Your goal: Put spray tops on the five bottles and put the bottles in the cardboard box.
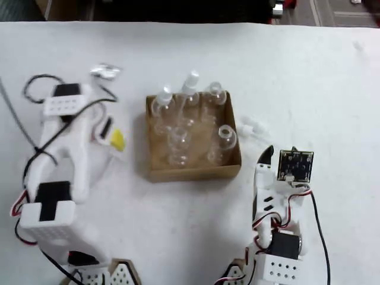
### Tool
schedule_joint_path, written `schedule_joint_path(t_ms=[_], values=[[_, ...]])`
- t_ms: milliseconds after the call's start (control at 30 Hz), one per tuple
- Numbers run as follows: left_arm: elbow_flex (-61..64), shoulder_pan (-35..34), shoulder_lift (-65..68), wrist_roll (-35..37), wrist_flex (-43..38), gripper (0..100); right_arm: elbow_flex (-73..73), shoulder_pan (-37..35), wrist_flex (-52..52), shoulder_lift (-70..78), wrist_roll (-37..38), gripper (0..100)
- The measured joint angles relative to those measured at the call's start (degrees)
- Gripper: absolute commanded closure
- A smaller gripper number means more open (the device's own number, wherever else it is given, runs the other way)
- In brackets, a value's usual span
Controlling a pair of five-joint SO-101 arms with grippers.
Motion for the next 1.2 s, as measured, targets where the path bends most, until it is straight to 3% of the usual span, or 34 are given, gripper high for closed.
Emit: schedule_joint_path(t_ms=[100,400,533,1000,1200], values=[[0.0,3.9,0.0,1.0,-1.1,73,0.0,0.0,0.0,0.0,0.0,84.4],[-0.1,4.7,7.0,5.5,-6.9,73,0.0,0.0,0.0,0.0,0.0,84.4],[-2.1,4.7,13.7,5.6,-7.6,80,0.0,0.0,0.0,0.0,0.0,84.4],[-11.4,5.0,18.4,5.8,-3.8,98,0.0,0.0,0.0,0.0,0.0,84.4],[-13.9,5.0,18.5,5.8,0.8,98,0.0,0.0,0.0,0.0,0.0,84.4]])
